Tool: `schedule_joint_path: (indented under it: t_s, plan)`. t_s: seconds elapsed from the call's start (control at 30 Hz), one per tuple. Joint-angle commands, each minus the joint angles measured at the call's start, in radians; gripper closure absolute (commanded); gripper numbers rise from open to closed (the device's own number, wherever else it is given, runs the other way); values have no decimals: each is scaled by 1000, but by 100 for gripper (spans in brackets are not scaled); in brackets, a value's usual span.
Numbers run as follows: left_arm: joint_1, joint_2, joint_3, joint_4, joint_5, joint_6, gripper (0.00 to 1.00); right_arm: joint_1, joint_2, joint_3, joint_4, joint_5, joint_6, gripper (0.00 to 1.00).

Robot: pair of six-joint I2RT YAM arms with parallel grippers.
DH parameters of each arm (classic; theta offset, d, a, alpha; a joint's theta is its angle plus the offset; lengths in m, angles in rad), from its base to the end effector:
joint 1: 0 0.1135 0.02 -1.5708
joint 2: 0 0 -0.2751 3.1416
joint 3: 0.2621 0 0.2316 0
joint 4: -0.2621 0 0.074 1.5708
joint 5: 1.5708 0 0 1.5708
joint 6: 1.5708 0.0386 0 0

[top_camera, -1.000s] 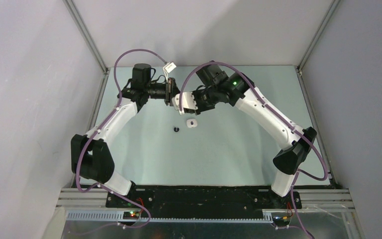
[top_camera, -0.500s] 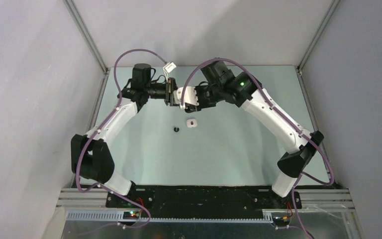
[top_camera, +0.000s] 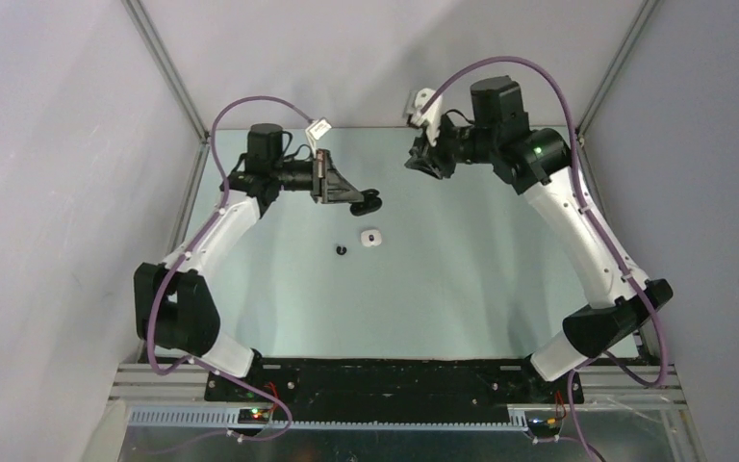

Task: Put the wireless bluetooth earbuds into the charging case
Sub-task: Pick up the earbud from the center of the board.

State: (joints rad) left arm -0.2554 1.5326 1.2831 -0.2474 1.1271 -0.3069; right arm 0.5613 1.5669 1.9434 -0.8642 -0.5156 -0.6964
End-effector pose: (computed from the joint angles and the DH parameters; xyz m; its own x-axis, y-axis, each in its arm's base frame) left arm 0.3015 -0.1148 0.3481 -0.7045 0.0499 -0.7079 0.6963 0.2411 -0.6760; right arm 0.2438 0.1758 0.4762 0.2292 -0.5151 -0.8259 -0.8926 0.2272 -0.3894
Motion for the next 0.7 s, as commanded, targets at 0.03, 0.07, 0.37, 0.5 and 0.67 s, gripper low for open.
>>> schedule_joint_path:
  t_s: [0.03, 0.07, 0.37, 0.5, 0.67]
  plan:
    - [120, -109, -51, 22, -46, -19, 100, -83, 42, -127, 88, -160, 250, 69]
    - [135, -132, -68, 23, -54, -20, 100, -83, 46, -171, 90, -169, 238, 69]
    - [340, -274, -142, -3, -134, -17, 100, 66, 151, -340, 183, -155, 38, 82]
    - [393, -317, -136, -8, -210, -6, 100, 146, 246, -336, 220, -126, -61, 85]
    - [444, -352, -107, -12, -265, -10, 100, 213, 359, -339, 315, -66, -132, 85]
